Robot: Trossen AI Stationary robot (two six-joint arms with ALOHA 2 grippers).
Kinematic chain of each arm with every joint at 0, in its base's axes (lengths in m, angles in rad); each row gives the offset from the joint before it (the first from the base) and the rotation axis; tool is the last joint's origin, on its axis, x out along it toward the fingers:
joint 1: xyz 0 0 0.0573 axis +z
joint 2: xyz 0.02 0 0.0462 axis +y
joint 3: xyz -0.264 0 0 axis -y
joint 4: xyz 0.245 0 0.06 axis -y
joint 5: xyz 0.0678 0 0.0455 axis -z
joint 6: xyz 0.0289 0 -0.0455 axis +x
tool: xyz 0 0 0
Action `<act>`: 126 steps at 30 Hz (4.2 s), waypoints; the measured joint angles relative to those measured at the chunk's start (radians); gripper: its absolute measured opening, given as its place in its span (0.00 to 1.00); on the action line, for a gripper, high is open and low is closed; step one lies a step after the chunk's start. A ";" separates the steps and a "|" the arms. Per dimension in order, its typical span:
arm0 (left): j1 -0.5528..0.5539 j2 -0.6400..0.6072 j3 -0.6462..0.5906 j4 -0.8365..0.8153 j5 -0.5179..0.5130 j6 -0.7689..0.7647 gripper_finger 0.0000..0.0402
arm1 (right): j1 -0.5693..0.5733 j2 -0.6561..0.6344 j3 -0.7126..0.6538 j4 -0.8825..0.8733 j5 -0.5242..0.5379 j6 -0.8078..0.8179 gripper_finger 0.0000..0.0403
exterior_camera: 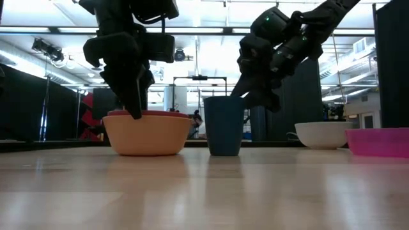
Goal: Nest bowls inside each other
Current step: Move the blue cup to the middle right of the table, then adjust the stacked bowls
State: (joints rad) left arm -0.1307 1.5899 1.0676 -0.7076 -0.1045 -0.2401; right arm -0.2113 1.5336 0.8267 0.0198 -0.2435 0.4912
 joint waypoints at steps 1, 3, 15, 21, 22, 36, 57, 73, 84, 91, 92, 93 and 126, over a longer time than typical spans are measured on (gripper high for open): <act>0.000 0.000 0.000 0.000 0.000 0.000 0.53 | 0.001 0.004 0.000 0.002 -0.004 0.000 0.27; 0.000 0.000 0.000 0.000 -0.001 0.000 0.53 | 0.002 0.012 0.000 0.006 -0.012 0.000 0.23; 0.000 -0.001 0.000 0.000 -0.002 0.000 0.53 | 0.006 0.050 0.000 0.022 -0.048 0.002 0.02; 0.000 -0.001 0.000 -0.001 -0.002 -0.001 0.53 | 0.005 0.044 0.020 -0.069 -0.039 -0.014 0.00; 0.000 -0.001 0.000 -0.001 -0.002 -0.001 0.53 | 0.004 0.044 0.039 -0.118 -0.028 -0.033 0.00; 0.000 -0.001 0.000 0.009 -0.012 -0.021 0.53 | -0.035 -0.003 0.268 -0.749 0.225 -0.212 0.00; 0.000 -0.001 0.000 0.029 -0.018 -0.059 0.53 | -0.157 -0.142 0.210 -0.855 0.378 -0.210 0.00; 0.000 -0.001 0.000 0.108 -0.018 -0.058 0.53 | -0.244 -0.431 -0.016 -0.757 0.408 -0.126 0.00; 0.000 -0.001 0.000 0.113 -0.017 -0.086 0.53 | -0.247 -0.381 -0.086 -0.705 0.363 -0.126 0.00; 0.000 -0.001 0.000 0.112 -0.017 -0.085 0.53 | -0.248 -0.381 -0.088 -0.681 0.355 -0.129 0.12; 0.000 -0.001 0.000 0.112 -0.017 -0.085 0.53 | -0.248 -0.381 -0.089 -0.678 0.354 -0.130 0.14; 0.000 -0.001 0.000 0.112 -0.017 -0.085 0.53 | -0.248 -0.381 -0.089 -0.675 0.352 -0.130 0.16; 0.008 0.053 0.017 0.075 0.030 -0.033 0.20 | -0.322 -0.605 0.008 -0.556 0.320 -0.127 0.46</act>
State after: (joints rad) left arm -0.1222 1.6433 1.0848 -0.6329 -0.0746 -0.2736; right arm -0.5330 0.9282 0.8352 -0.5360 0.0770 0.3647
